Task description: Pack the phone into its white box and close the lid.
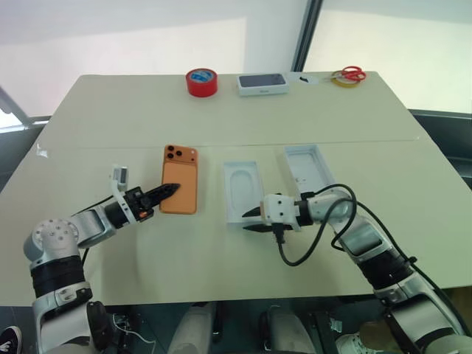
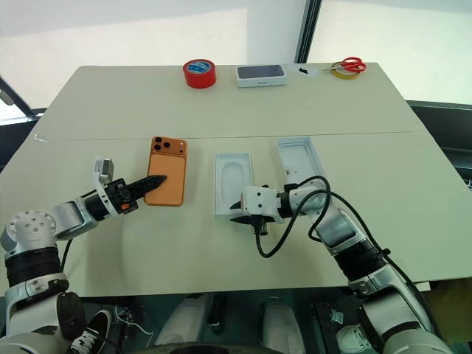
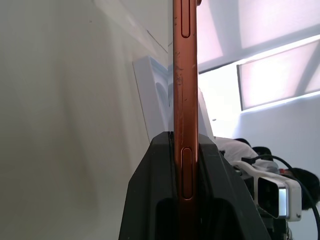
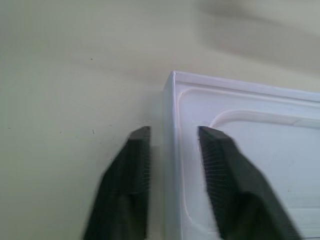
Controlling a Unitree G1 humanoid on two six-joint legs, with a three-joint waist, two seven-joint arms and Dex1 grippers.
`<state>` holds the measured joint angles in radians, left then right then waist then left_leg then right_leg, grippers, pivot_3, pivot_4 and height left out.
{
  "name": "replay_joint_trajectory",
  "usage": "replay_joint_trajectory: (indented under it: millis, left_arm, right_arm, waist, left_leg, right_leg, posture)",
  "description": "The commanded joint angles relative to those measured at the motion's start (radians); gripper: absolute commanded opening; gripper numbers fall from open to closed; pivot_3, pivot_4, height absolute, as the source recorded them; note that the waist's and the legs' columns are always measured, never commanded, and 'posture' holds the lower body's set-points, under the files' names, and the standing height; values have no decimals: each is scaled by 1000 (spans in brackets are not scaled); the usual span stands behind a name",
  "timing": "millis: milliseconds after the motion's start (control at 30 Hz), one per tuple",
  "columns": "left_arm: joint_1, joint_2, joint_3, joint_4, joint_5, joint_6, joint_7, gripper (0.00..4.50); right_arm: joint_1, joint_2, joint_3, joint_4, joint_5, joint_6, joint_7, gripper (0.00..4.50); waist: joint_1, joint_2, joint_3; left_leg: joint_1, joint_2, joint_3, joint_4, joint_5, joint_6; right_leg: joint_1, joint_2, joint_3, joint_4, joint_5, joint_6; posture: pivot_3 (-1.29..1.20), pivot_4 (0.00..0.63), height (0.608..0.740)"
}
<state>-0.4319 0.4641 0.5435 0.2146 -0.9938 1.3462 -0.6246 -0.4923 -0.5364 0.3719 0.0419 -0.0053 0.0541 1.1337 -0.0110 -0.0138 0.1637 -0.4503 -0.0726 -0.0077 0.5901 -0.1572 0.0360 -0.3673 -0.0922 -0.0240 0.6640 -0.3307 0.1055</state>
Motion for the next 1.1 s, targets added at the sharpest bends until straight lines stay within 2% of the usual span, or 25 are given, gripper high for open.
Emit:
replay_joint_trajectory:
  millis: [33,200,500,600,700,833,933,1100]
  left_arm:
    - [-23,-1,24,-42,-50,-7,5,0]
    - [-25,-13,27,-52,-65,-12,35,0]
    - [-106,-104,55,-74,-160,20,176,0]
    - [-104,-130,44,-69,-157,-4,210,0]
    - [-84,-163,17,-112,-163,-19,228,0]
    - [-71,-191,-4,-134,-158,-40,238,0]
    - [-69,-202,-20,-139,-159,-53,247,0]
    - [-82,-240,-59,-105,-122,-108,269,0]
  right_arm:
    - [-11,14,-14,-11,17,-1,-9,34]
    - [-18,34,2,-5,-16,-3,-46,34]
    - [-95,157,41,24,-45,57,-108,34]
    - [-108,195,24,33,-7,121,-116,34]
    - [-100,182,24,14,-7,120,-110,963]
    - [-60,119,-27,-120,103,202,-34,2967]
    - [-40,48,-84,-187,156,237,-8,2967]
    - [-42,-54,-150,-70,113,174,-51,2967]
  waist:
    - [0,0,0]
    - [0,0,0]
    - [1,-1,1]
    - [0,-1,1]
    - [1,-2,1]
    - [4,-2,1]
    - [3,-2,1]
    - [5,-2,1]
  left_leg:
    - [0,0,0,0,0,0]
    - [0,0,0,0,0,0]
    - [0,0,0,1,0,0]
    - [0,0,0,1,1,-1]
    - [0,0,0,1,2,-2]
    - [0,0,0,2,1,-2]
    - [0,0,0,2,0,0]
    - [0,0,0,2,0,0]
  right_leg:
    - [0,0,0,0,0,0]
    - [0,0,0,0,0,0]
    - [0,1,0,1,0,0]
    - [1,1,0,1,0,0]
    - [1,1,0,1,0,0]
    - [1,1,0,1,0,0]
    - [1,1,0,0,0,0]
    - [1,0,0,0,0,0]
  posture:
    - [0,150,738]
    - [0,150,738]
    - [0,150,738]
    - [0,150,738]
    - [0,150,738]
    - [0,150,738]
    - [0,150,738]
    - [0,150,738]
